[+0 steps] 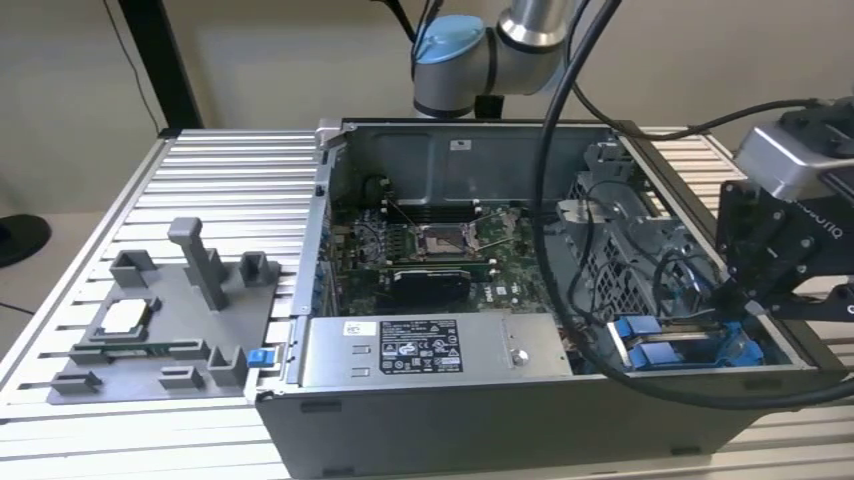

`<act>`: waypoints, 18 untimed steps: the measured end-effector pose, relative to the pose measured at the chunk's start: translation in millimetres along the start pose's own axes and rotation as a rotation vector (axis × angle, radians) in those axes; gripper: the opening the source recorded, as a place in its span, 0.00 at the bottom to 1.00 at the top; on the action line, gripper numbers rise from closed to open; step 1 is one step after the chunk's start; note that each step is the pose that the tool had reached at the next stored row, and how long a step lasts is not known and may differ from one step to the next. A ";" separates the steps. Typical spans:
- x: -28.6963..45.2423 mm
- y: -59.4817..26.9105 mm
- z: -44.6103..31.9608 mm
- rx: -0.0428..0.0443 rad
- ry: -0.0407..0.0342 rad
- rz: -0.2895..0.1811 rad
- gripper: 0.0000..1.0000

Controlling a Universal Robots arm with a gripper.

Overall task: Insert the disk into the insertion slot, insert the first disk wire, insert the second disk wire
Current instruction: 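Insert the first disk wire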

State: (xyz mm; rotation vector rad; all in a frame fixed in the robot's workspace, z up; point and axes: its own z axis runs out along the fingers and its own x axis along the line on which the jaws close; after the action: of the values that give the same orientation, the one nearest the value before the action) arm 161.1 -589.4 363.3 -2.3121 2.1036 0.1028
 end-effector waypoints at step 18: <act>-8.1 -0.2 9.7 -0.0023 -0.0052 0.077 0.00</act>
State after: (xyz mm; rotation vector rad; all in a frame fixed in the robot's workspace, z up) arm 160.2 -580.8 354.0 -2.2294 2.1917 0.1120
